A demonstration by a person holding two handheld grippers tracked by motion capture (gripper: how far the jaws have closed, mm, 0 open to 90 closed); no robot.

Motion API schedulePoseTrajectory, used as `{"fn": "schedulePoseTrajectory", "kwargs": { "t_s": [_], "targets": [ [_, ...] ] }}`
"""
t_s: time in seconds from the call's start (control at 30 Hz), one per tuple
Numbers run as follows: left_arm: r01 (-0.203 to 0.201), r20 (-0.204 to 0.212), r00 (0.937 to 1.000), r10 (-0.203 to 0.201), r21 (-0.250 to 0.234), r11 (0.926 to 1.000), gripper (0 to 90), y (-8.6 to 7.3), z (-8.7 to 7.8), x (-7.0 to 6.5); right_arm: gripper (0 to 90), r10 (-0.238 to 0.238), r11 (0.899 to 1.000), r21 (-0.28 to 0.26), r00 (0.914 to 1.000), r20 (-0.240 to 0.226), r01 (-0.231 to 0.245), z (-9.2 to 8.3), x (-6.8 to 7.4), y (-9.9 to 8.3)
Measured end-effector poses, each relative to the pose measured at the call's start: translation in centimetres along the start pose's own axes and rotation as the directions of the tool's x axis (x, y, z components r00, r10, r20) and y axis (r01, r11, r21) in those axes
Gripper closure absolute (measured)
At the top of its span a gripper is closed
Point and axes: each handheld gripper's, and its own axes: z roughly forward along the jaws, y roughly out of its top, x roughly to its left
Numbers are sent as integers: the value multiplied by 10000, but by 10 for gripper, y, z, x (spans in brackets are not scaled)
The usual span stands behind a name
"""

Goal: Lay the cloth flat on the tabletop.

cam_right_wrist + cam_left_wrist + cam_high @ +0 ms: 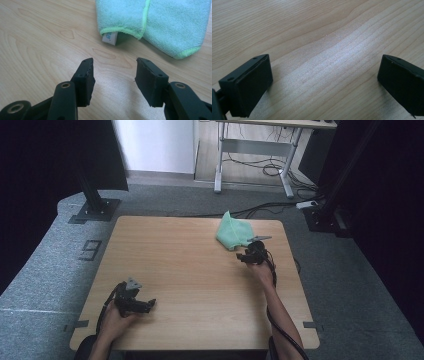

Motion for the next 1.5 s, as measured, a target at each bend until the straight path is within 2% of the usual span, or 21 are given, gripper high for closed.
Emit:
{"fn": "schedulePoseTrajectory", "kwargs": {
  "t_s": [0.4,0.67,0.87,1.13,1.3,1.33,1.47,1.5],
  "targets": [
    [-2,0,10000,2,-2,10000,0,0,0,0,505,73,10000,36,9998,160,-74,12,-4,8],
    [-1,-2,10000,1,-5,10000,0,0,0,0,465,90,9999,-49,9992,398,-88,19,-8,14],
    [-2,-1,10000,2,-1,10000,0,0,0,0,426,23,10000,20,9992,390,-23,24,-10,22],
    [-18,9,10000,18,-1,10000,0,0,0,0,428,72,10000,56,9995,313,-74,31,-11,27],
    [-18,8,10000,18,-1,10000,0,0,0,0,495,52,9999,147,9998,173,-55,38,-12,29],
    [-15,10,10000,15,-2,10000,0,0,0,0,562,62,9998,182,9999,79,-63,40,-13,30],
    [-16,11,10000,16,0,10000,0,0,0,0,688,80,9994,333,9999,98,-83,42,-12,30],
    [-16,11,10000,16,0,10000,0,0,0,0,688,80,9994,333,9999,98,-83,42,-12,30]
  ]
}}
